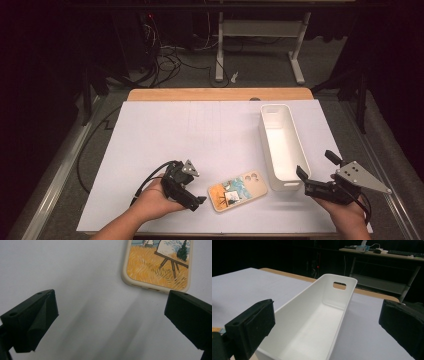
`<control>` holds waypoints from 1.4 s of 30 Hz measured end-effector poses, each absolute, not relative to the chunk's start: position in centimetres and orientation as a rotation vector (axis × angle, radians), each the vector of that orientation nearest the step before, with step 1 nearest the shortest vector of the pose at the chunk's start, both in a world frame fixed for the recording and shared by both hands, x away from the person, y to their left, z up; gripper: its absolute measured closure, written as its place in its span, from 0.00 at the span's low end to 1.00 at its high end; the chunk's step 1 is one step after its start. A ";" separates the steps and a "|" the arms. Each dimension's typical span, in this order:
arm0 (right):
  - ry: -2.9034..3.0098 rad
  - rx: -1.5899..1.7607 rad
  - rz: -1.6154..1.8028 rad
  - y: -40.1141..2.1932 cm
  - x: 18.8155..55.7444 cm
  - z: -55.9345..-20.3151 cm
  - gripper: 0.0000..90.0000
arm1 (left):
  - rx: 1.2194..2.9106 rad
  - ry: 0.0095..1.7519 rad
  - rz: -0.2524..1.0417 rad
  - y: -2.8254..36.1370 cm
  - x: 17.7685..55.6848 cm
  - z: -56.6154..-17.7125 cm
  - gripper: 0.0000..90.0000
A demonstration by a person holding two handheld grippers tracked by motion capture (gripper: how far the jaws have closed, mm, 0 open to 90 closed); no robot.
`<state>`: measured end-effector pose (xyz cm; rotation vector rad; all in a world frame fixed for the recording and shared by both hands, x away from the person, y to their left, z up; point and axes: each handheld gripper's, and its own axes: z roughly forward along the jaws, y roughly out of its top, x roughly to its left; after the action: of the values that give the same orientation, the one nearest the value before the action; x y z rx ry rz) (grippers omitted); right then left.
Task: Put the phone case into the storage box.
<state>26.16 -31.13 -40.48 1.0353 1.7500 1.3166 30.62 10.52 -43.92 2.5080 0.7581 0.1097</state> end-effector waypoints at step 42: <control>1.749 1.032 1.318 -31.1 26.1 -40.3 0.01 | 2.778 0.533 0.031 -0.9 31.6 -43.8 0.00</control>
<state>26.14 -31.11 -40.35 1.0322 1.7491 1.3181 31.56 -0.94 -43.79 2.7777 0.5326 0.0312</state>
